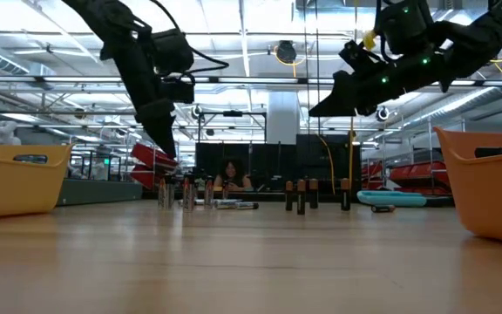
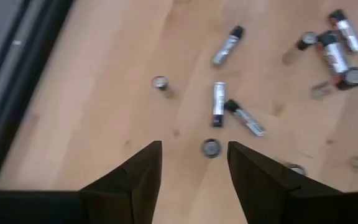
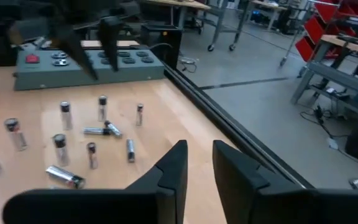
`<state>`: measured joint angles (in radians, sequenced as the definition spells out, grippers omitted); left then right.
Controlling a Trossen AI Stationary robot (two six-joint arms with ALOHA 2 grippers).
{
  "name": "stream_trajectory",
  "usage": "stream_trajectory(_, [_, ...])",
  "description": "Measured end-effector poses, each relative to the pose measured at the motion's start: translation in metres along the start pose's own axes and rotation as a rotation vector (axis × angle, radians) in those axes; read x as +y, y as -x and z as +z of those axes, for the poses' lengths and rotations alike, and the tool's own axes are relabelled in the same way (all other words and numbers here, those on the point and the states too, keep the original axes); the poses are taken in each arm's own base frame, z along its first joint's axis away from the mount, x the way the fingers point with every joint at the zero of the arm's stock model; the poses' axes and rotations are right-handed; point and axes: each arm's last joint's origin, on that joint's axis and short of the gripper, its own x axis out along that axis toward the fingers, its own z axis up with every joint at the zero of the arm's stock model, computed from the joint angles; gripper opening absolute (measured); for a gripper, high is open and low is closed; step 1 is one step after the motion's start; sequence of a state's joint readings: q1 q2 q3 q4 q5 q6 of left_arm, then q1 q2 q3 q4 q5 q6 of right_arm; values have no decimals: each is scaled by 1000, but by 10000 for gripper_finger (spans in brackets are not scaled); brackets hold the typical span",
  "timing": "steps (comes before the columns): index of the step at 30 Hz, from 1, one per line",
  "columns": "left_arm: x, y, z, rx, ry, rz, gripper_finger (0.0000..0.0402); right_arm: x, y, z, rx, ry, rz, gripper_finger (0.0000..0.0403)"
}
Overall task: Sort batteries
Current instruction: Put the silver battery into the yellow bin
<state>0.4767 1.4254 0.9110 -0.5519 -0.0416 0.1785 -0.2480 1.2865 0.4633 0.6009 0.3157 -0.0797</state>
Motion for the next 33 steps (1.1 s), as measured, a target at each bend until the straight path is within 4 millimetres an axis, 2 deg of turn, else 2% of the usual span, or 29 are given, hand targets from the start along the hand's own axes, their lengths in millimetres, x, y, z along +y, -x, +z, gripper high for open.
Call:
stream_trajectory(4, [-3,-5,0,16,-17,-21,196,1,0,-5,38,54,14,87])
stream_trajectory(10, [-3,-7,0,21,-3,-22,226,-1,0,-11,97,73,9,154])
stream_trajectory(14, [-3,-9,0,23,7,-35,223,-1,0,-11,97,72,10,184])
stream_trajectory(22, [-5,-25,0,51,8,-72,192,-1,0,-11,100,72,10,170])
stream_trajectory(28, [-6,-41,0,67,2,-84,187,-1,0,-12,106,73,11,167])
stream_trajectory(33, [-5,-55,-16,59,16,-78,187,-1,2,-17,109,69,12,167])
